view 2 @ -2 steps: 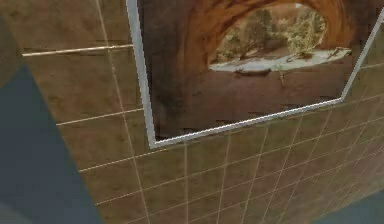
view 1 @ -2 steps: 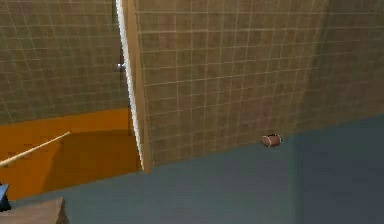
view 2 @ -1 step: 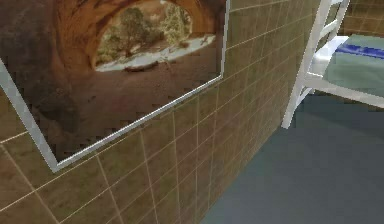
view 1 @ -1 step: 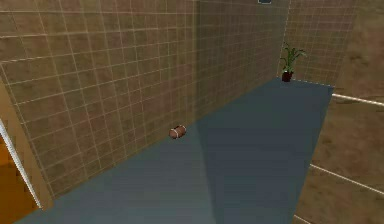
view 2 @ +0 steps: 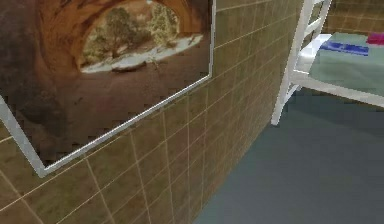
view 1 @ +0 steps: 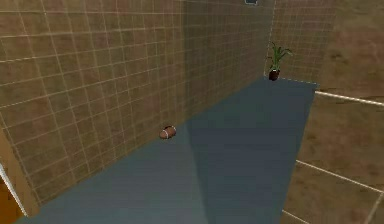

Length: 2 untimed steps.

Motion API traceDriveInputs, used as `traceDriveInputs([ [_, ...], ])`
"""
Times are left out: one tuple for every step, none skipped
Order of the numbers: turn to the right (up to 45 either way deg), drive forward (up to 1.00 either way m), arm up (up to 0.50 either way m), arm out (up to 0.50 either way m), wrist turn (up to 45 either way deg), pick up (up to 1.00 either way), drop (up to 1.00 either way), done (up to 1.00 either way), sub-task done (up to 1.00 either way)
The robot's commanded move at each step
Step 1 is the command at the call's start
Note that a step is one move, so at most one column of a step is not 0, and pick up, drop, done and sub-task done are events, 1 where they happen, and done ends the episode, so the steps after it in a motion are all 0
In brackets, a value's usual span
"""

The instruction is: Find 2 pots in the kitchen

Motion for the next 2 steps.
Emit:
traceDriveInputs([
  [0.0, 0.4, 0.0, 0.0, 0.0, 0.0, 0.0, 0.0, 0.0],
  [27.0, 0.0, 0.0, 0.0, 0.0, 0.0, 0.0, 0.0, 0.0],
])
